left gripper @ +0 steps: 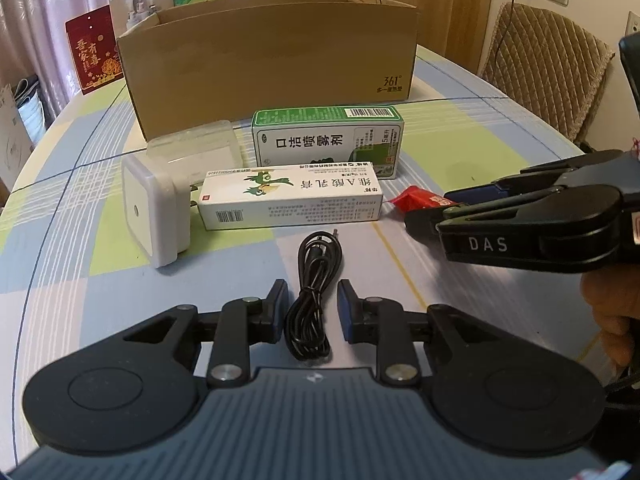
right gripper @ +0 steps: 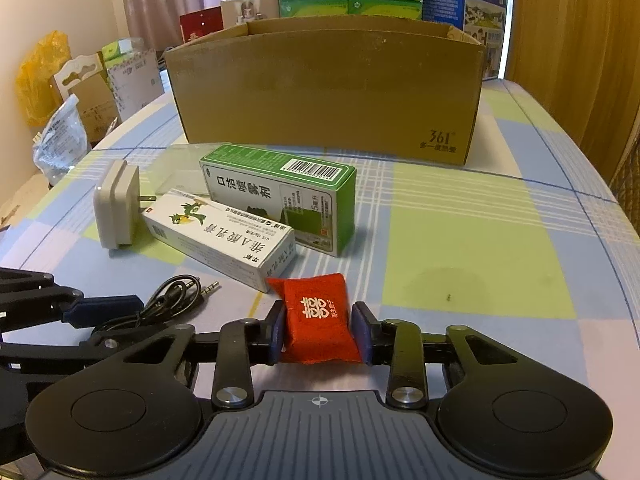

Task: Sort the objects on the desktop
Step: 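Grasp the black cable with the left tool while the right tool grasps the red packet, then lift the cable and red packet and carry both over the cardboard box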

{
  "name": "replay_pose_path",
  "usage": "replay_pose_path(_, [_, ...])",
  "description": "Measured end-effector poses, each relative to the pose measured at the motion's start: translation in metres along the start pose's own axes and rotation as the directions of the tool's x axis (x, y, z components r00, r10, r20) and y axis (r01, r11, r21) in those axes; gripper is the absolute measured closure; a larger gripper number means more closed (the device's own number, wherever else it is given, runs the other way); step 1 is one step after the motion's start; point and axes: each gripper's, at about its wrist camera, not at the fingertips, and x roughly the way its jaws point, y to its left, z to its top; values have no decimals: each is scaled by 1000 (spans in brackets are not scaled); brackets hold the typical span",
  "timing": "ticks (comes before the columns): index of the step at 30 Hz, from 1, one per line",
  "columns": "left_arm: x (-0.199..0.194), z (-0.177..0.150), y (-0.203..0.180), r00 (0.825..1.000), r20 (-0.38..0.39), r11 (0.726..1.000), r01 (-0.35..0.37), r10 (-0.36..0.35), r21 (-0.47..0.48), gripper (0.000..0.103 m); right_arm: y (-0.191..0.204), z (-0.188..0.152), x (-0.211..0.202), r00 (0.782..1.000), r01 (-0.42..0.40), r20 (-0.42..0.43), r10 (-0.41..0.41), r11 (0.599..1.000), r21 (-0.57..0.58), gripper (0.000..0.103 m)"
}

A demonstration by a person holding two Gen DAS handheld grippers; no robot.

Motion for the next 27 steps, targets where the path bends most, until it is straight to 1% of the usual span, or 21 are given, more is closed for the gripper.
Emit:
replay_pose_path(18, [-2, -2, 1, 1000, -4, 1000, 2, -2, -9, 82, 4, -3, 0, 1000, 19, 3, -19, 999, -48, 72])
replay_pose_path(22, [-2, -1, 1, 1000, -9, 1000, 2, -2, -2, 82, 3, -3, -1, 1000, 22, 1, -22, 999, -44, 75])
replay_pose_path(23, [-1, -1, 1, 1000, -10, 1000, 3, -3, -3, 83, 3, -3, -2, 1000, 22, 1, -22, 999, -42, 75])
replay_pose_path(24, [-1, -1, 1, 1000, -12, 1000, 10, -10, -3, 90, 2, -3, -2, 1000, 21, 0, -21, 999, -41, 75])
replay_pose_path(25, [-2, 0, 0, 1000, -15, 1000, 15, -15, 1, 93, 2, -3, -3, 1000, 24, 2, -24, 999, -41, 75])
replay_pose_path(27, [-2, 0, -4, 1000, -16, 1000, 4, -3, 22, 94, 2, -4, -3, 1000, 28, 2, -28, 999, -37, 76])
